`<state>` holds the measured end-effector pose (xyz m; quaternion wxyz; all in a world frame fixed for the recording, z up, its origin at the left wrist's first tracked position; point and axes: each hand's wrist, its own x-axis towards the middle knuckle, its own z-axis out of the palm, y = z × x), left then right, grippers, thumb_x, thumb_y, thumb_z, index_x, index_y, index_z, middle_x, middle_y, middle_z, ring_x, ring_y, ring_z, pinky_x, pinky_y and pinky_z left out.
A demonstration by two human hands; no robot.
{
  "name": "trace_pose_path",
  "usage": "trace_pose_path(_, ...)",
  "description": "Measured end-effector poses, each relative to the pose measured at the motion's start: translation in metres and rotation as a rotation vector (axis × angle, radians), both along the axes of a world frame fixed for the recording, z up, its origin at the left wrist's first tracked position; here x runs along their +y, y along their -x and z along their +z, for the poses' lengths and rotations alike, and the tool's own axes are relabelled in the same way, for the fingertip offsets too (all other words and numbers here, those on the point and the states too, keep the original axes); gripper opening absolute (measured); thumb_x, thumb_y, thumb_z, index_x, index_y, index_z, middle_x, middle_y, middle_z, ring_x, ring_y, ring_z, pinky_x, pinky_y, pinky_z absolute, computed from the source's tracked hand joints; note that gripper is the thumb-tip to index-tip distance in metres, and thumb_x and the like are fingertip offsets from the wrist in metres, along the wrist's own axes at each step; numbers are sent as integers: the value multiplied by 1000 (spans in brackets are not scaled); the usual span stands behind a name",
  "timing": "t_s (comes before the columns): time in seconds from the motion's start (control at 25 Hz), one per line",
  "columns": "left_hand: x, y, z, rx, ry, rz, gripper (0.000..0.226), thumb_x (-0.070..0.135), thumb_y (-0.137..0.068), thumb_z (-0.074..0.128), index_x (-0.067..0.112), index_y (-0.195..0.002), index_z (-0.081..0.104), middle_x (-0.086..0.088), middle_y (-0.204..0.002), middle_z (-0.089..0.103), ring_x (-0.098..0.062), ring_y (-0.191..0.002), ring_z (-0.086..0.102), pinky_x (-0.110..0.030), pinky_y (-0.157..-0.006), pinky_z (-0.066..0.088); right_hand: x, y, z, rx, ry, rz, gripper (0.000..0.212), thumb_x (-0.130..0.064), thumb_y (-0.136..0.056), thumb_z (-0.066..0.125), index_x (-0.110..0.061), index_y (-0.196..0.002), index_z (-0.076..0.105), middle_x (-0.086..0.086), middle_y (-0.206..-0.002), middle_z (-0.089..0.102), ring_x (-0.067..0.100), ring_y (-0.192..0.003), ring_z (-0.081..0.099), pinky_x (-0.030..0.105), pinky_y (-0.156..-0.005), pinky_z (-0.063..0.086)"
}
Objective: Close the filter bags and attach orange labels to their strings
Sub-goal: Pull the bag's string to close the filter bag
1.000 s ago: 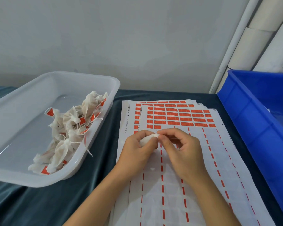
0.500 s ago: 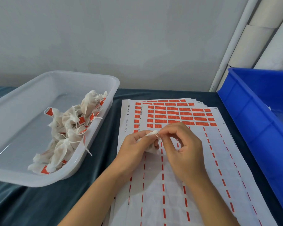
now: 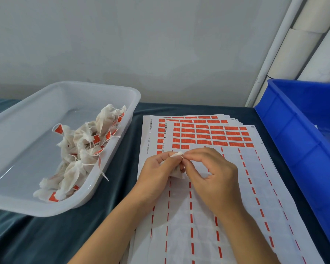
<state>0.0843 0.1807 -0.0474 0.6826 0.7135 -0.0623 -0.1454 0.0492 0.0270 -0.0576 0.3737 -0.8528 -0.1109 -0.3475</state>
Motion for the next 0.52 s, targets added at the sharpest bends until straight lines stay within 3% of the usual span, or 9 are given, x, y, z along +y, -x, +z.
trace_pose_path(0.28, 2, 1, 0, 2, -11, -5, 37, 49, -94, 58, 18, -91, 77, -8, -100, 79, -28, -105, 74, -56, -105, 53, 3, -1, -2, -3, 117, -16, 21, -27, -93, 68, -10, -103, 74, 3, -105, 73, 11, -99, 67, 14, -95, 49)
trace_pose_path(0.36, 2, 1, 1, -1, -11, -24, 34, 47, -94, 59, 17, -92, 77, -10, -100, 79, -29, -102, 75, -57, -103, 54, 4, -1, -2, 50, 100, -13, 18, -30, -95, 67, -14, -103, 71, 0, -106, 71, 8, -97, 64, 14, -93, 49)
trace_pose_path(0.52, -1, 4, 3, -62, -33, -30, 32, 47, -91, 62, 18, -90, 75, -7, -94, 78, -28, -96, 74, -51, -98, 59, 3, 0, -1, 162, -11, 4, 7, -33, -96, 61, -30, -101, 56, -14, -101, 62, 1, -94, 61, 0, -80, 46)
